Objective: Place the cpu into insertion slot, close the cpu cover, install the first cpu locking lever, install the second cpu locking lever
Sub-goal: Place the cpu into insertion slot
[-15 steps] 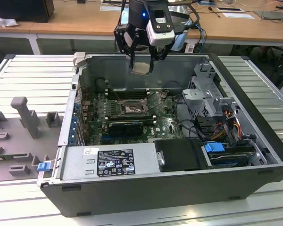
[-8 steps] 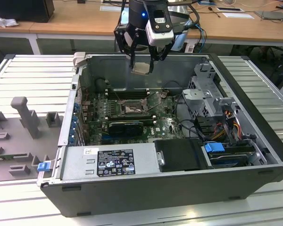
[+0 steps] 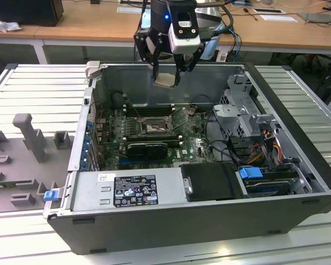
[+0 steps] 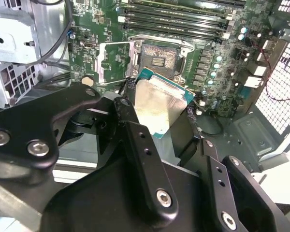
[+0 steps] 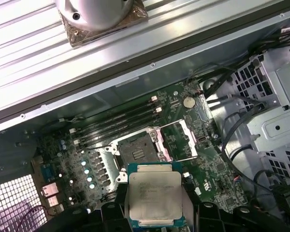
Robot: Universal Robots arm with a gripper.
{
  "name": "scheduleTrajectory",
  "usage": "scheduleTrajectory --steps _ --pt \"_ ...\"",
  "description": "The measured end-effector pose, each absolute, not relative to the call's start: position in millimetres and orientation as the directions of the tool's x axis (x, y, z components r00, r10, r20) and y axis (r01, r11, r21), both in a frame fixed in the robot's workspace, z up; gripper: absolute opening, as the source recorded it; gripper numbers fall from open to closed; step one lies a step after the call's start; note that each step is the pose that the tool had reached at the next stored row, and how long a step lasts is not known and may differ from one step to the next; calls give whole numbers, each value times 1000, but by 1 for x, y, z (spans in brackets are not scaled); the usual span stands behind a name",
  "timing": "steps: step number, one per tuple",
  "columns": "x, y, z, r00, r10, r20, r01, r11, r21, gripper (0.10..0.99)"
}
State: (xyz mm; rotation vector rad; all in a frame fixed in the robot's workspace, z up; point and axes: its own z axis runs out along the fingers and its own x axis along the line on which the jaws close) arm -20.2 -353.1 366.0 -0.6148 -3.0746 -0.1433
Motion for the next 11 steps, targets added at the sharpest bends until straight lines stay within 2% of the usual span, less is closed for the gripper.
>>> scheduleTrajectory --steps 11 --pt "-20 -353 360 -913 407 21 407 909 89 529"
